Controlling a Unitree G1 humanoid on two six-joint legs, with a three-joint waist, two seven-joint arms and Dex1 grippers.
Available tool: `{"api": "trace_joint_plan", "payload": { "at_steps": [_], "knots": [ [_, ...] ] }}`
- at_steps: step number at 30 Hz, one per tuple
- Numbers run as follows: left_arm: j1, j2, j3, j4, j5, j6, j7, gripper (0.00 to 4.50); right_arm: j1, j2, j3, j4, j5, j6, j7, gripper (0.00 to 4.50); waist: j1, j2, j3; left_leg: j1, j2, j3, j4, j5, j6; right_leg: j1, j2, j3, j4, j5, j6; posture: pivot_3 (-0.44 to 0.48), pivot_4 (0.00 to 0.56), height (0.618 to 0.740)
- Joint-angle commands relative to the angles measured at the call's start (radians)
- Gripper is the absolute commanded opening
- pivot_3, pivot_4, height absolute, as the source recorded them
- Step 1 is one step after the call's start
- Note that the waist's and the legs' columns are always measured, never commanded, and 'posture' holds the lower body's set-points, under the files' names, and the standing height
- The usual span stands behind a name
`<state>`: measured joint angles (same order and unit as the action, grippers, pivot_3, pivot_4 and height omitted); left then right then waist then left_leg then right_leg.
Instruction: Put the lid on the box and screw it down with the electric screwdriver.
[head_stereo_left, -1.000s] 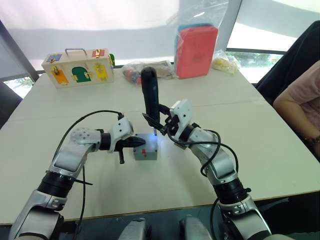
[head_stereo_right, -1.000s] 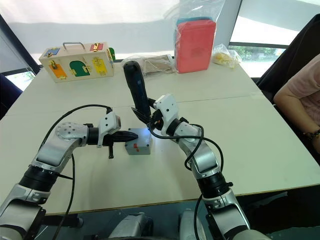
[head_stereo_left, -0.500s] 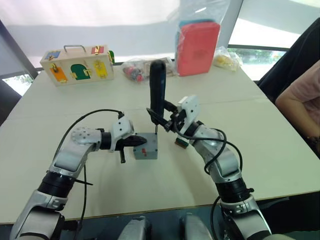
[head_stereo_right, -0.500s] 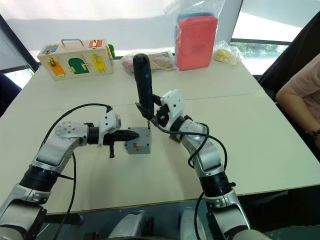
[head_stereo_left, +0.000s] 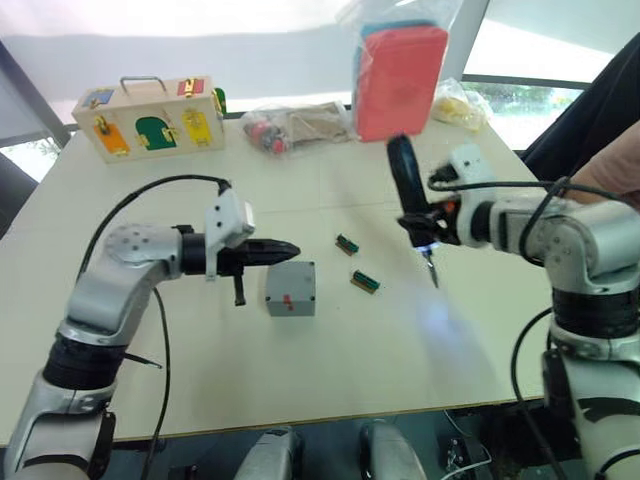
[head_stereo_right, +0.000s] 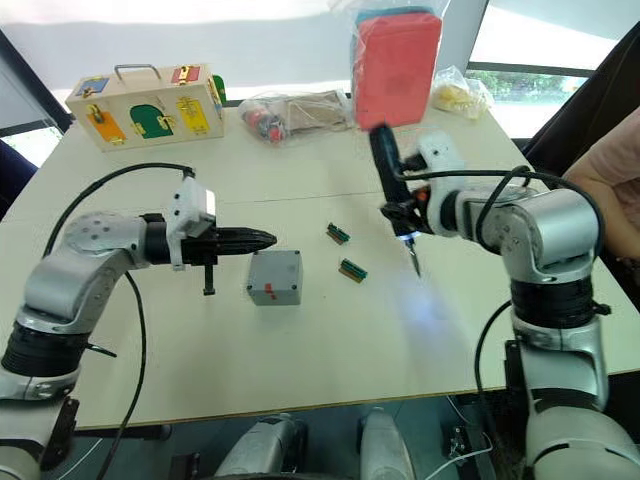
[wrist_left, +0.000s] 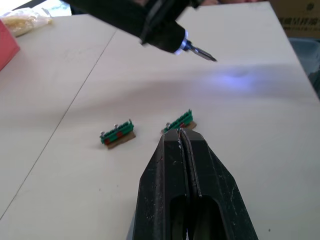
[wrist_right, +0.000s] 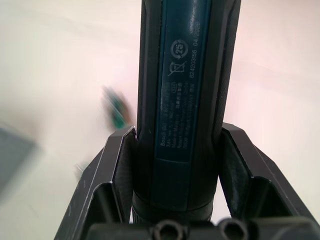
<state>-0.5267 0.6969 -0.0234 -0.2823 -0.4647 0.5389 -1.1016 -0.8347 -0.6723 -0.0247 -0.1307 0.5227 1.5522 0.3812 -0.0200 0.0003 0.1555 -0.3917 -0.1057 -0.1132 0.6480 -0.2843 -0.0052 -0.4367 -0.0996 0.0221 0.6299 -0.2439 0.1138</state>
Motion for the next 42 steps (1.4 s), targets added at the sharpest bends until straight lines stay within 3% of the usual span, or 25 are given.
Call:
{"api": "trace_joint_plan", "payload": {
  "at_steps": [1,5,13,15,20,25,29,32,35,40,42],
  "knots": [
    [0.002,0.019,0.034,-0.076,-0.045,0.031,0.02,0.0,-0.068,-0.051,0.065,0.093,-0.016,0.062,-0.002,1.87,-0.003,0.0,0.001,0.0,0.0,0.001,0.0,0.001,-0.002,-0.001,0.0,0.001,0.0,0.0,0.0,0.0,0.15,0.74],
    [0.019,0.024,0.042,-0.105,-0.056,0.045,0.047,0.0,-0.071,-0.082,0.147,0.2,0.005,0.062,0.034,1.87,0.003,-0.001,0.006,0.0,0.0,0.001,0.0,0.001,-0.002,-0.001,0.001,0.002,0.001,0.0,0.0,0.0,0.15,0.74],
    [0.062,0.041,0.049,-0.148,-0.073,0.063,0.087,0.0,-0.08,-0.019,0.149,0.355,-0.052,0.046,-0.003,1.87,0.005,-0.004,0.008,0.0,0.0,0.001,0.002,0.002,-0.003,-0.001,0.002,0.001,0.001,0.001,0.0,0.0,0.15,0.74],
    [0.088,0.054,0.045,-0.159,-0.069,0.062,0.084,0.0,-0.076,-0.013,0.147,0.345,-0.061,0.045,-0.001,2.87,0.004,-0.004,0.008,0.0,0.0,0.001,0.002,0.002,-0.003,0.0,0.002,0.001,0.001,0.001,0.001,0.0,0.15,0.74],
    [0.117,0.082,0.077,-0.15,-0.057,0.055,0.112,0.0,-0.11,-0.091,0.193,0.221,-0.076,-0.069,0.067,4.41,0.009,-0.004,0.008,0.001,0.0,0.001,0.002,0.002,-0.003,0.001,0.002,0.001,0.001,0.001,0.001,0.0,0.15,0.74],
    [0.144,0.119,0.121,-0.078,-0.007,0.024,0.152,0.0,-0.104,-0.181,0.244,0.031,-0.107,-0.353,0.223,4.48,0.008,-0.004,0.009,0.0,-0.001,0.001,0.002,0.002,-0.003,0.0,0.002,0.0,0.001,0.001,0.001,0.0,0.15,0.74],
    [0.219,0.145,0.146,-0.037,0.027,-0.009,0.157,0.0,-0.046,-0.112,0.173,-0.116,-0.046,-0.472,0.291,4.48,-0.005,-0.004,0.009,0.0,0.002,0.002,0.001,0.002,-0.003,-0.001,0.003,0.001,0.001,0.001,0.001,0.0,0.15,0.74],
    [0.273,0.147,0.137,-0.009,0.063,-0.045,0.158,0.0,0.029,-0.051,0.196,-0.173,-0.062,-0.56,0.299,3.92,0.005,-0.004,0.009,0.0,0.004,0.001,0.001,0.002,-0.004,-0.001,0.004,0.0,0.001,0.001,0.001,0.0,0.15,0.74],
    [0.304,0.135,0.121,0.028,0.09,-0.075,0.159,0.0,0.085,-0.003,0.255,-0.183,-0.117,-0.635,0.282,2.99,0.012,-0.004,0.009,0.0,0.002,0.001,0.001,0.002,-0.004,0.0,0.002,0.0,0.001,0.002,0.0,0.0,0.15,0.74],
    [0.291,0.08,0.071,0.081,0.116,-0.106,0.171,0.0,0.183,0.078,0.344,-0.176,-0.162,-0.683,0.275,1.02,0.012,-0.005,0.009,0.0,0.0,0.0,0.003,0.002,-0.004,0.001,0.002,0.0,0.001,0.003,0.001,0.0,0.15,0.74],
    [0.276,0.058,0.049,0.098,0.127,-0.116,0.174,0.0,0.211,0.097,0.37,-0.171,-0.185,-0.702,0.276,0.02,0.011,-0.005,0.009,0.0,0.0,0.0,0.003,0.002,-0.004,0.001,0.002,0.0,0.001,0.003,0.001,0.0,0.15,0.74]
  ]
}}
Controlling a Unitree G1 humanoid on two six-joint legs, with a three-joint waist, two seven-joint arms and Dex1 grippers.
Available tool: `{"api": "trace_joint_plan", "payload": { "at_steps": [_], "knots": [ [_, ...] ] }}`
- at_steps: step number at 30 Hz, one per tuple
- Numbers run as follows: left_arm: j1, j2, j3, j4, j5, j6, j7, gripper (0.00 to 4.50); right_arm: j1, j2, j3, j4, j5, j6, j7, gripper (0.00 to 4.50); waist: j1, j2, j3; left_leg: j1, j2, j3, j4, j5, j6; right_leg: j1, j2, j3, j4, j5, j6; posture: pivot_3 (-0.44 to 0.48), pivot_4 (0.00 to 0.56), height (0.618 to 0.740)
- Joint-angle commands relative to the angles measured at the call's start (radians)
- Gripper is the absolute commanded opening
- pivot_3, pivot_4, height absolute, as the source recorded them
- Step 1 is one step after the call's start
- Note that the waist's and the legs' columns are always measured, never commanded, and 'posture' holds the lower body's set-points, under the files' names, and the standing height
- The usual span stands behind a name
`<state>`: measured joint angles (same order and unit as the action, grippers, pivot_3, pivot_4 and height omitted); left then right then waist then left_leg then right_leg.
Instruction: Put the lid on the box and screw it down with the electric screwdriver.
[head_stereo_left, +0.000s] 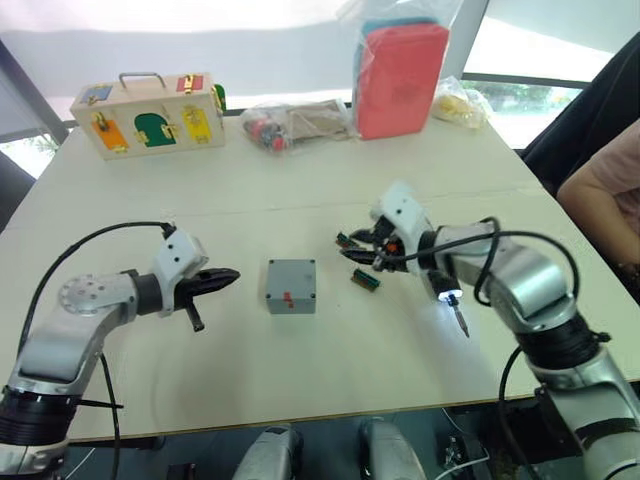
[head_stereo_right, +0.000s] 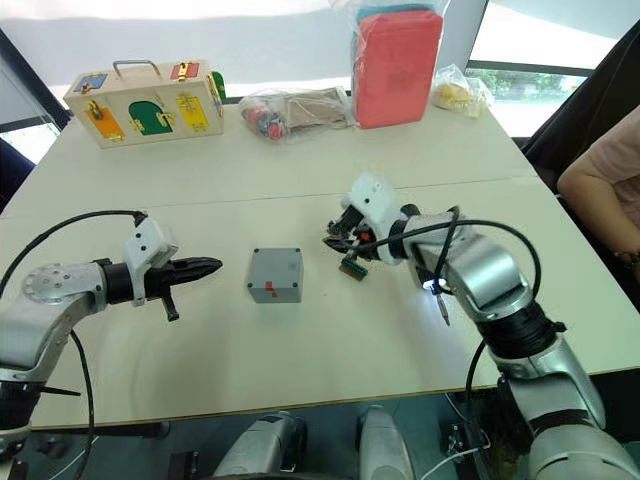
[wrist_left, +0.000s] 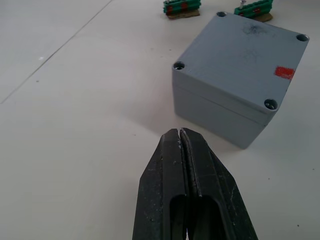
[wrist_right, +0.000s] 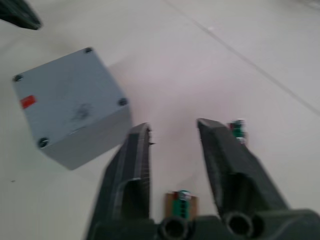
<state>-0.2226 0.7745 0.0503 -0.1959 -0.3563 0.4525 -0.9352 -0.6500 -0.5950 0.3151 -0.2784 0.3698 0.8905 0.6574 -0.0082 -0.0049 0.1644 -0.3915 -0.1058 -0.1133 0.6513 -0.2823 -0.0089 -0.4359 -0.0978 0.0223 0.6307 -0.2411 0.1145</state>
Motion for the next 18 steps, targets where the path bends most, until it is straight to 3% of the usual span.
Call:
{"api": "trace_joint_plan", "payload": {
  "at_steps": [1,7,18],
  "knots": [
    [-0.037,-0.031,-0.035,0.017,0.024,-0.034,0.01,0.0,0.035,0.027,0.041,-0.02,-0.043,-0.047,-0.001,0.02,-0.002,0.0,0.0,0.0,0.0,0.0,0.0,0.0,0.0,0.0,0.0,0.0,0.0,0.0,0.0,0.0,0.15,0.74],
    [-0.112,-0.093,-0.104,0.111,0.077,-0.09,0.008,0.0,0.053,0.079,0.119,-0.006,-0.092,-0.053,0.006,0.02,-0.006,0.0,0.0,0.0,0.0,0.0,0.0,0.0,-0.001,-0.001,0.0,0.0,0.001,0.0,0.0,0.0,0.15,0.74],
    [-0.239,-0.185,-0.162,0.289,0.151,-0.187,0.005,0.0,0.054,0.109,0.136,-0.054,-0.076,0.02,0.061,0.02,-0.004,-0.001,0.0,0.0,0.0,-0.001,0.001,0.001,-0.001,0.0,0.001,-0.001,0.001,0.0,0.0,0.0,0.15,0.74]
  ]
}}
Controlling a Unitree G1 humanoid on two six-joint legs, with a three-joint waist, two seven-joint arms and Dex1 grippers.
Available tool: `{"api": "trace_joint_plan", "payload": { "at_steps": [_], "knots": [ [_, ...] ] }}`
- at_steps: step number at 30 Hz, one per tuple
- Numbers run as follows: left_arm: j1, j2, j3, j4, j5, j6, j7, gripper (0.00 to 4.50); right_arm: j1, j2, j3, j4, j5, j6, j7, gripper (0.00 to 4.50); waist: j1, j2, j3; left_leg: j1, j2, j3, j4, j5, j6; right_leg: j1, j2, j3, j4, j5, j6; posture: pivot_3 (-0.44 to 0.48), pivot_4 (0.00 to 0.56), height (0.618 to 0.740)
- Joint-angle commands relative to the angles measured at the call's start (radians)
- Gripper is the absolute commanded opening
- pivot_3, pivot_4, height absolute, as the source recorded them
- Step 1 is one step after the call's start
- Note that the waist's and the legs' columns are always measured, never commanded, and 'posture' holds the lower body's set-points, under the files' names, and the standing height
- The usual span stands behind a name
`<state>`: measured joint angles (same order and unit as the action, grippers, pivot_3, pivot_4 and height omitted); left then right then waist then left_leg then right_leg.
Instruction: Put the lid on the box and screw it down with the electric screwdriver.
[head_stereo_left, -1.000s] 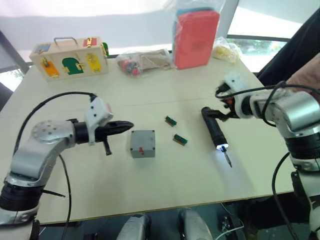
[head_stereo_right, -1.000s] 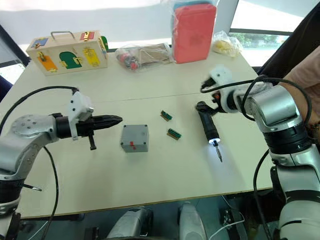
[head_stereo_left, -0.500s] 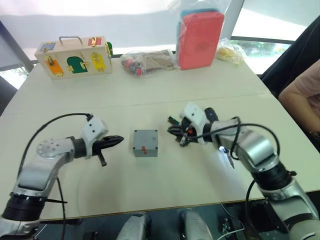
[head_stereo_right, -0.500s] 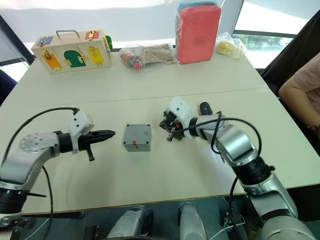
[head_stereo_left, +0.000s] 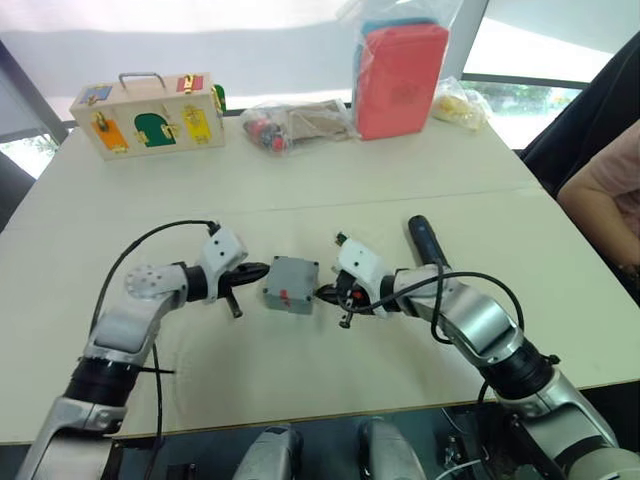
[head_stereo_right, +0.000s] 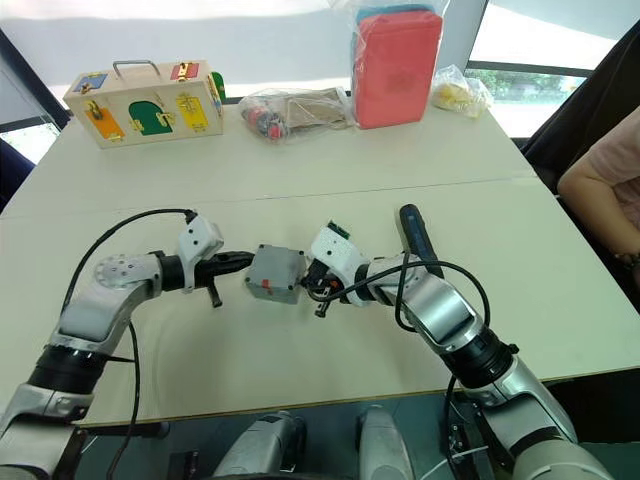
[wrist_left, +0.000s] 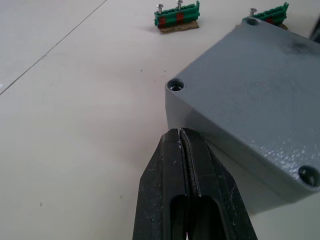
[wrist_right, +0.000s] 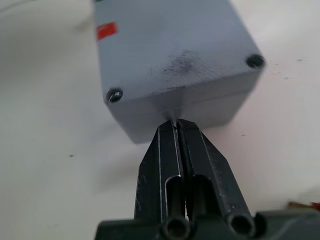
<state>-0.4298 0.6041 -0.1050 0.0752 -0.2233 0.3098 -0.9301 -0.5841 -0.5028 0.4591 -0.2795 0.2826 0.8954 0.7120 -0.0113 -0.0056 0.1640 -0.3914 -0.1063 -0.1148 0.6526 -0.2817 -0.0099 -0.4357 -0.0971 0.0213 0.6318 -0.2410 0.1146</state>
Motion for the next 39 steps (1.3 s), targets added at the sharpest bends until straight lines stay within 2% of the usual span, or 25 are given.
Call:
{"api": "trace_joint_plan", "payload": {
  "at_steps": [1,9,12,20,26,30,39],
  "knots": [
    [-0.038,-0.018,-0.008,0.032,0.024,-0.052,0.0,0.0,-0.015,0.014,-0.008,-0.058,0.01,0.022,0.009,0.02,-0.001,0.0,0.0,0.0,0.0,0.0,0.0,0.0,0.0,0.0,0.0,0.0,0.0,0.0,0.0,0.0,0.15,0.74],
    [-0.027,0.053,0.013,0.068,0.047,-0.09,-0.059,0.0,-0.086,-0.098,-0.055,-0.048,-0.038,0.003,0.048,0.02,-0.002,0.0,0.0,0.0,0.0,0.0,0.0,0.0,0.0,-0.001,0.0,0.0,0.0,0.0,0.0,0.0,0.15,0.74],
    [0.022,0.109,0.027,0.011,0.015,-0.065,-0.116,0.0,-0.13,-0.081,-0.099,0.039,-0.05,-0.038,0.031,0.02,-0.007,0.0,0.0,0.0,0.0,0.0,0.0,0.0,0.0,-0.001,0.0,0.0,0.0,0.0,0.0,0.0,0.15,0.74],
    [0.186,0.231,0.082,-0.225,-0.102,0.072,-0.211,0.0,-0.183,0.029,-0.091,0.282,-0.12,-0.205,0.018,0.02,-0.007,0.0,0.0,0.0,0.001,0.001,-0.001,0.0,0.0,-0.002,0.0,0.001,0.0,0.0,0.0,0.0,0.15,0.74],
    [0.196,0.206,0.069,-0.27,-0.111,0.104,-0.178,0.0,-0.193,0.129,-0.114,0.384,-0.107,-0.26,0.035,0.02,-0.003,0.0,0.0,0.0,0.001,0.001,-0.001,0.0,0.0,-0.002,0.0,0.001,0.001,0.0,0.0,0.0,0.15,0.74],
    [0.184,0.182,0.063,-0.259,-0.095,0.091,-0.151,0.0,-0.178,0.152,-0.091,0.401,-0.121,-0.267,0.056,0.02,-0.004,0.0,0.0,0.0,0.001,0.001,-0.001,0.0,0.0,-0.002,0.0,0.001,0.001,0.0,0.0,0.0,0.15,0.74],
    [0.135,0.157,0.046,-0.204,-0.061,0.072,-0.125,0.0,-0.116,0.132,-0.073,0.286,-0.092,-0.201,0.139,0.02,-0.006,0.0,0.0,0.0,0.001,0.001,-0.001,0.0,0.0,-0.002,0.001,0.001,0.001,0.0,0.0,0.0,0.15,0.74]
  ]
}}
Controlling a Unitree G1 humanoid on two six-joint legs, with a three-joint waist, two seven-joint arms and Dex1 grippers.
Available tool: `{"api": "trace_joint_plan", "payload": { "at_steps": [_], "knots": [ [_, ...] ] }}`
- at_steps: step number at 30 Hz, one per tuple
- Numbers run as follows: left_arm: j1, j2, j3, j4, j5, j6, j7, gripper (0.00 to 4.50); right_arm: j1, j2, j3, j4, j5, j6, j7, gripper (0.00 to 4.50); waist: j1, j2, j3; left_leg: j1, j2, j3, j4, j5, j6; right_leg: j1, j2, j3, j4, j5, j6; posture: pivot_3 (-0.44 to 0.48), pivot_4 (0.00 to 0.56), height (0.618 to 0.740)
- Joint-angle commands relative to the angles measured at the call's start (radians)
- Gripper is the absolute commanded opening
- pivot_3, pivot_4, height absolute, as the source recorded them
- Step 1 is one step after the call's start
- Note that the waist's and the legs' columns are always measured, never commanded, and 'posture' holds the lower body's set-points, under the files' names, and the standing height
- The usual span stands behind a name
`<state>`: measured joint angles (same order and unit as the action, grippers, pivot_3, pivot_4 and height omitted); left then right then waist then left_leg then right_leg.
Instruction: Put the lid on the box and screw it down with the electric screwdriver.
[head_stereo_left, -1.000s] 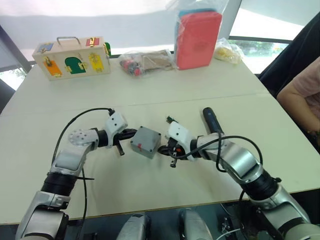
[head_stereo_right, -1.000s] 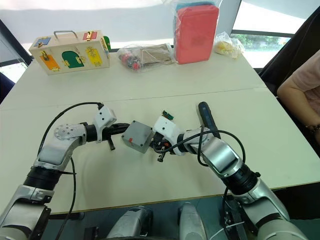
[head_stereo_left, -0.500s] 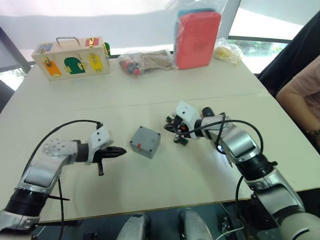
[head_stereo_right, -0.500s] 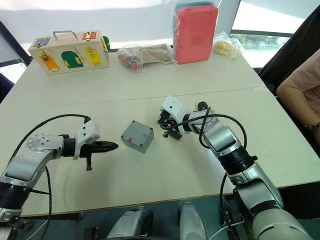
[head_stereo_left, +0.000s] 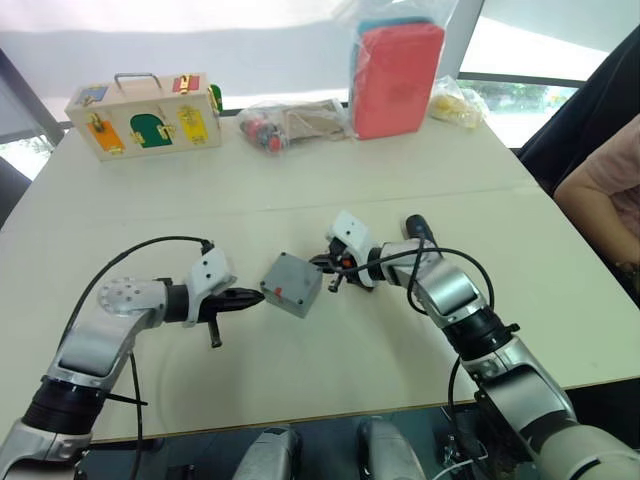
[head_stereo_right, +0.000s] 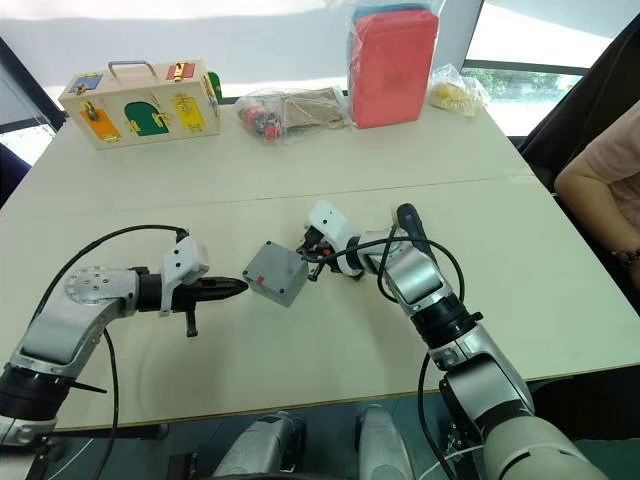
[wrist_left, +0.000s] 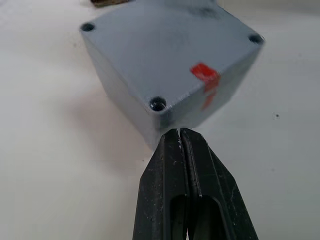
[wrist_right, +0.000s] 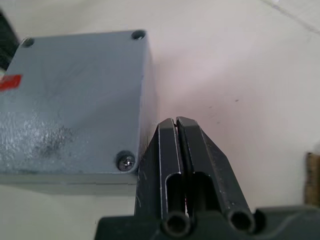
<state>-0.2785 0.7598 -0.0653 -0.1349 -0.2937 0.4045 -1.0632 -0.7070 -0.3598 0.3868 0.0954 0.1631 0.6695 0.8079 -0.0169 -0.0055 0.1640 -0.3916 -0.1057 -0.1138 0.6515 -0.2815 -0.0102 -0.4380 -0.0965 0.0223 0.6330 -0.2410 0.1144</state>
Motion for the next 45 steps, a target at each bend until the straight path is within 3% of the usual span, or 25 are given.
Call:
{"api": "trace_joint_plan", "payload": {
  "at_steps": [1,29,37,44,45],
  "knots": [
    [-0.018,0.001,0.006,0.012,0.013,-0.027,0.008,0.0,0.015,-0.018,0.002,-0.109,0.034,0.035,0.057,0.02,-0.002,0.0,0.0,0.0,0.0,0.0,0.0,0.0,0.0,0.0,0.0,0.0,0.0,0.0,0.0,0.0,0.15,0.74],
    [-0.082,-0.06,0.003,0.093,0.061,-0.067,0.047,0.0,0.09,-0.099,-0.001,-0.318,0.026,0.141,0.058,0.02,0.002,0.0,0.0,0.0,0.0,0.0,0.001,0.0,0.0,0.0,0.0,0.0,0.0,0.0,0.0,0.0,0.15,0.74],
    [-0.07,-0.023,0.088,0.03,0.0,-0.03,0.036,0.0,0.202,-0.169,-0.176,-0.463,0.039,0.085,-0.026,0.02,0.004,0.0,0.0,0.0,0.0,0.0,0.001,0.0,0.0,0.001,-0.001,0.0,0.0,0.0,0.0,0.0,0.15,0.74],
    [-0.078,0.027,0.161,-0.086,-0.114,0.066,0.012,0.0,0.285,-0.151,-0.208,-0.43,-0.009,0.038,-0.141,2.99,0.004,0.0,0.0,0.0,0.001,0.0,0.001,0.0,0.0,0.0,0.0,0.0,0.0,0.0,0.0,0.0,0.15,0.74],
    [-0.08,0.029,0.16,-0.094,-0.114,0.067,0.016,0.0,0.293,-0.144,-0.206,-0.414,-0.015,0.027,-0.154,3.23,0.004,0.0,0.0,0.0,0.0,0.0,0.001,0.0,0.0,0.001,-0.001,0.0,0.0,0.0,0.0,0.0,0.15,0.74]
  ]
}}
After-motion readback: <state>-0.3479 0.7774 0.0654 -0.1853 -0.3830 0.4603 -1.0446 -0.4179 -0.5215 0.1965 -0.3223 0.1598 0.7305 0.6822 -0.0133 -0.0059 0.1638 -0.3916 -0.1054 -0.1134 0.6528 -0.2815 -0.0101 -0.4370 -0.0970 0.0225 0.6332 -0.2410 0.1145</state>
